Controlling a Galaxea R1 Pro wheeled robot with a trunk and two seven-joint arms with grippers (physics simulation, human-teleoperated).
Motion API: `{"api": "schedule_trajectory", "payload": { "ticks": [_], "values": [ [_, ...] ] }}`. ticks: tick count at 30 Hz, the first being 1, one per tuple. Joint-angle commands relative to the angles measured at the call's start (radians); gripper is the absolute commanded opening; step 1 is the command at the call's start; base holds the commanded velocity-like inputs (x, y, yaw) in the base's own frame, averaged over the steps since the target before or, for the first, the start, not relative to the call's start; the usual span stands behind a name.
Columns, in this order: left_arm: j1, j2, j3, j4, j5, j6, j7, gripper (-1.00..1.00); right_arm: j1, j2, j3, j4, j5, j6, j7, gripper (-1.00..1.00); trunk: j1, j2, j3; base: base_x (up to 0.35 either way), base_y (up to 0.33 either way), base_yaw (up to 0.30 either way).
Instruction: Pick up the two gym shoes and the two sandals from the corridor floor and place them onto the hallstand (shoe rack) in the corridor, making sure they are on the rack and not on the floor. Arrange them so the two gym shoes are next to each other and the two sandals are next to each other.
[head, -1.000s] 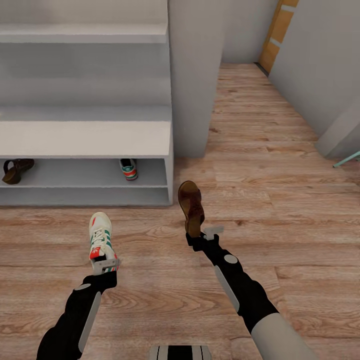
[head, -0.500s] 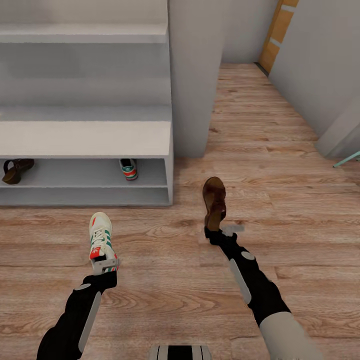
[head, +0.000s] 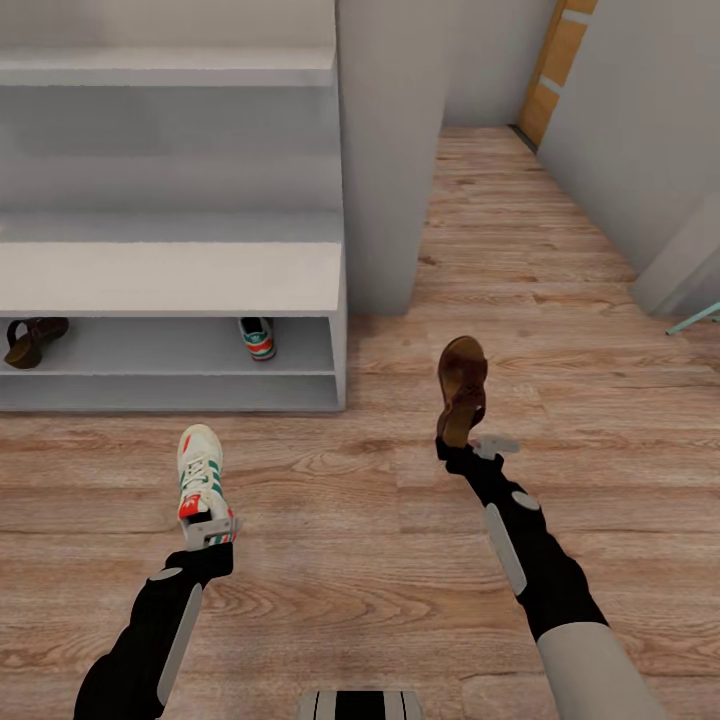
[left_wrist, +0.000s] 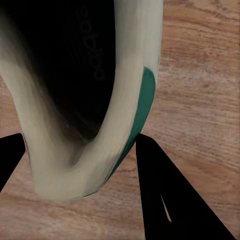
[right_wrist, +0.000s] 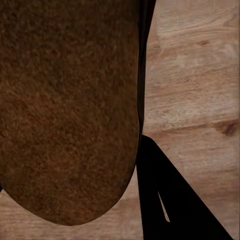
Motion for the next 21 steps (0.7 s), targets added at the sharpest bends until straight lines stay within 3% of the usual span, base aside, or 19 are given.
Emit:
{"api": "schedule_trajectory", "payload": {
  "ticks": [1, 10, 15, 21],
  "values": [
    [0.0, 0.0, 0.0, 0.0, -0.001, 0.0, 0.0, -1.0, 0.0, 0.0, 0.0, -0.003, -0.002, 0.014, 0.0, -1.0, 0.0, 0.0, 0.0, 0.0, 0.0, 0.0],
    [-0.034, 0.001, 0.002, -0.001, -0.003, 0.015, 0.002, -1.0, 0.0, 0.001, 0.004, -0.058, 0.001, 0.053, 0.0, -1.0, 0.0, 0.0, 0.0, 0.0, 0.0, 0.0],
    [-0.099, 0.001, 0.002, 0.0, -0.004, 0.029, 0.003, -1.0, 0.0, 0.0, 0.002, -0.067, 0.002, 0.09, 0.0, -1.0, 0.0, 0.0, 0.0, 0.0, 0.0, 0.0],
    [-0.184, 0.001, -0.001, 0.0, -0.005, 0.097, 0.003, -1.0, 0.0, -0.001, 0.001, -0.068, 0.002, 0.121, 0.001, -1.0, 0.0, 0.0, 0.0, 0.0, 0.0, 0.0]
  ]
}}
